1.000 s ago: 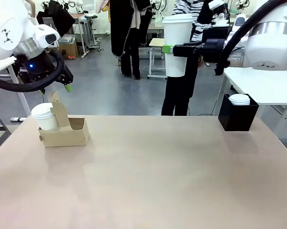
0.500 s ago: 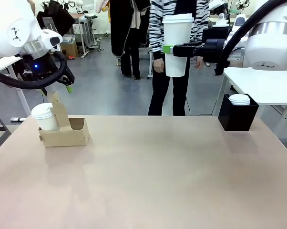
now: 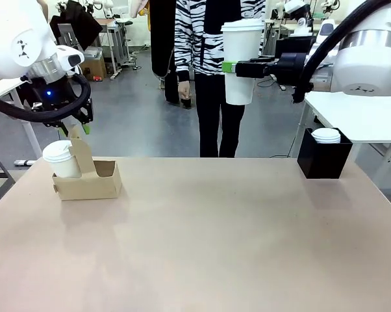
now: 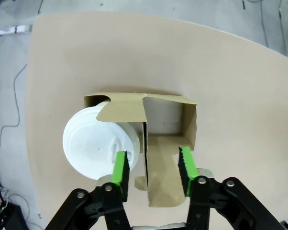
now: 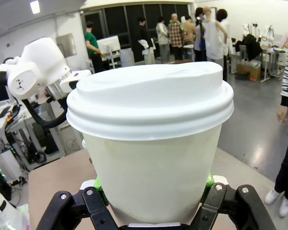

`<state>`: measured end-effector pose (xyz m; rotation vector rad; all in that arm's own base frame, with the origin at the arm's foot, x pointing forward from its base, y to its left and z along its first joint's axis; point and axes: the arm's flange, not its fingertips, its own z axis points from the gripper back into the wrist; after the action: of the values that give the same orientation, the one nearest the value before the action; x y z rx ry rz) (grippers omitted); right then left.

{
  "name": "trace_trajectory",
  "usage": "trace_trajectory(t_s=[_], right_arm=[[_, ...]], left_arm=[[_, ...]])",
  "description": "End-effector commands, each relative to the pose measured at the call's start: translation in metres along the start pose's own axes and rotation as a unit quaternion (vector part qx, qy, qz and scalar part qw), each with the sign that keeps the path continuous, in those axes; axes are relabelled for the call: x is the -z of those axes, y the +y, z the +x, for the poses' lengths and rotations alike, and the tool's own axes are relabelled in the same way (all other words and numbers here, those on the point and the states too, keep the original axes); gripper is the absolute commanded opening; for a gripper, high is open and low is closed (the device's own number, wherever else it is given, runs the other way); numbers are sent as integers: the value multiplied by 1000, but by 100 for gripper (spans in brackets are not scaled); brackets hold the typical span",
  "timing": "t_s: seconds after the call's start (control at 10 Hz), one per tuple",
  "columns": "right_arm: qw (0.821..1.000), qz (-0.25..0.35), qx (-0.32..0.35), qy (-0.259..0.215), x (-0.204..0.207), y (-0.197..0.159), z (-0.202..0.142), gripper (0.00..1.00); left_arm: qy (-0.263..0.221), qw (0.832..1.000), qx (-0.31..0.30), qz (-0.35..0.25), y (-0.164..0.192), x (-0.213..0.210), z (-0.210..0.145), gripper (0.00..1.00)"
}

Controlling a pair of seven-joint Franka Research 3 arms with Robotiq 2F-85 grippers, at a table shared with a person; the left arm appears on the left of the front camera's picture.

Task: Pour a drink into a cup and package it in a carrier.
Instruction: Position the Cup Carrier in the center of the table.

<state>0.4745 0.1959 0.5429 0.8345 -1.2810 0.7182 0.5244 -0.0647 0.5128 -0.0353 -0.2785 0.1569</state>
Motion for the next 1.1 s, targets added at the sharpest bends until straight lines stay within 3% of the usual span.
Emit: trace_trajectory(t_s=[0.0, 0.4, 0.5, 0.8, 1.0], right_arm=[[1000, -6, -1, -6, 5, 1, 4, 80], [1000, -6, -1, -6, 5, 1, 4, 80], [1000, -6, -1, -6, 5, 1, 4, 80], [1000, -6, -1, -6, 5, 1, 4, 80], [1000, -6, -1, -6, 5, 1, 4, 80]], left_arm=[[4, 1000, -16, 21, -1, 0, 6, 0], [-4, 999, -42, 30, 2, 5, 12, 0], [1, 1000, -12, 17, 1, 6, 3, 0], [1, 1000, -12, 17, 1, 6, 3, 0], [-8, 999, -40, 24, -1, -5, 2, 1]])
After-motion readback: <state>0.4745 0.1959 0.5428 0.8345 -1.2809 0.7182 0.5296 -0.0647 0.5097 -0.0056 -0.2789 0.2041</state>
